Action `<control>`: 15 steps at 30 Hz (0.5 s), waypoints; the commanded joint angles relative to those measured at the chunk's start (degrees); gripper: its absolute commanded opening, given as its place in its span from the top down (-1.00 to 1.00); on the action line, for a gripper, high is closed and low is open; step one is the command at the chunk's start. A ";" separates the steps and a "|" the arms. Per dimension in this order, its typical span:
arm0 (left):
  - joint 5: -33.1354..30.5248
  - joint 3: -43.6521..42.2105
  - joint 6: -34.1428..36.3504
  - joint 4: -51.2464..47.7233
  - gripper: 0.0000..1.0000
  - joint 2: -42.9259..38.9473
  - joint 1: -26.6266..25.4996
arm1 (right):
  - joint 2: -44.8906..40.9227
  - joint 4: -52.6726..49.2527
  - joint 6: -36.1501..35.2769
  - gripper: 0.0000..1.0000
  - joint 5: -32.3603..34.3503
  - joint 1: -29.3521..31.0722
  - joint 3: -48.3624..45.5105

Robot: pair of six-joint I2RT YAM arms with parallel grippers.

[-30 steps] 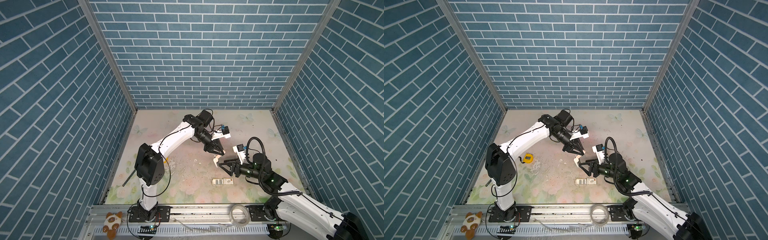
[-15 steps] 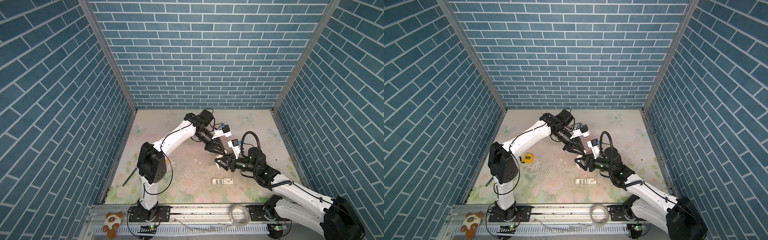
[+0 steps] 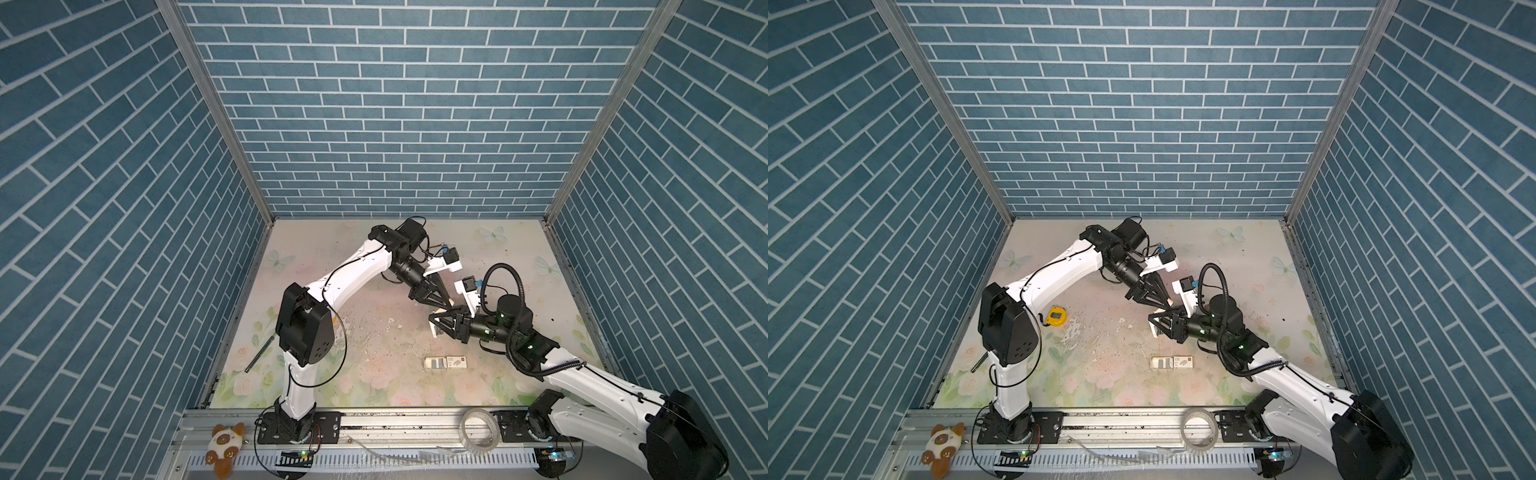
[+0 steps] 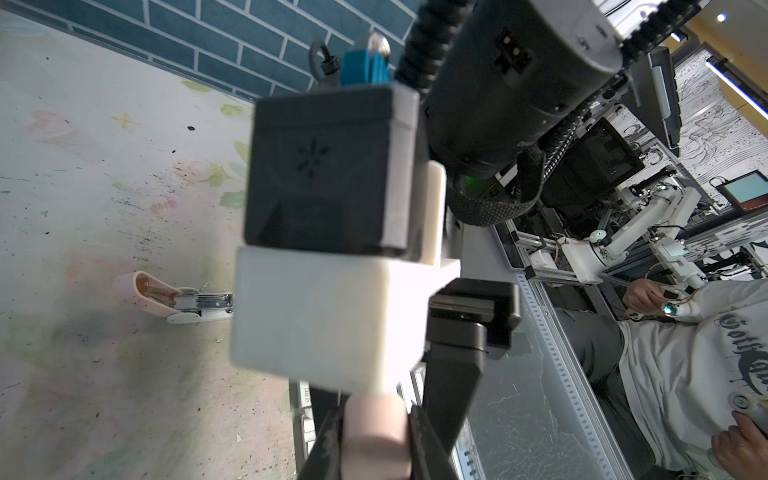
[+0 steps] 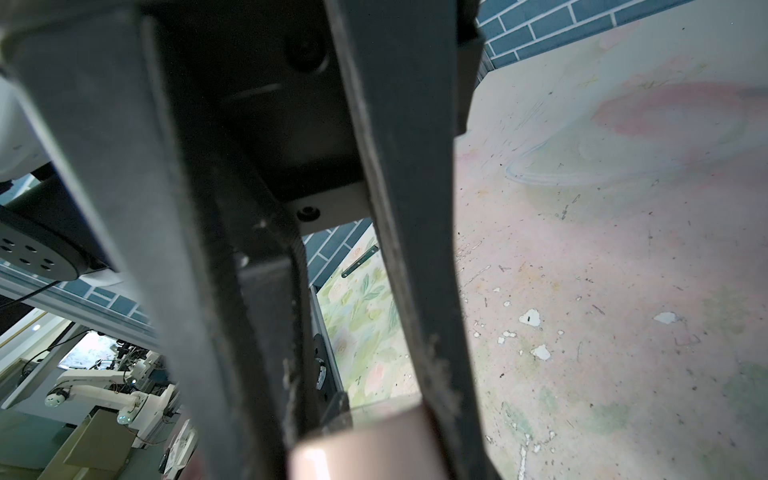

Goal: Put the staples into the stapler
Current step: 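Pull the stapler top open with the right gripper while the left holds the base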

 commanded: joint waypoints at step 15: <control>0.10 -3.14 -5.47 5.22 -0.04 -4.81 0.96 | 1.56 -5.66 -3.06 0.62 4.68 -0.24 4.22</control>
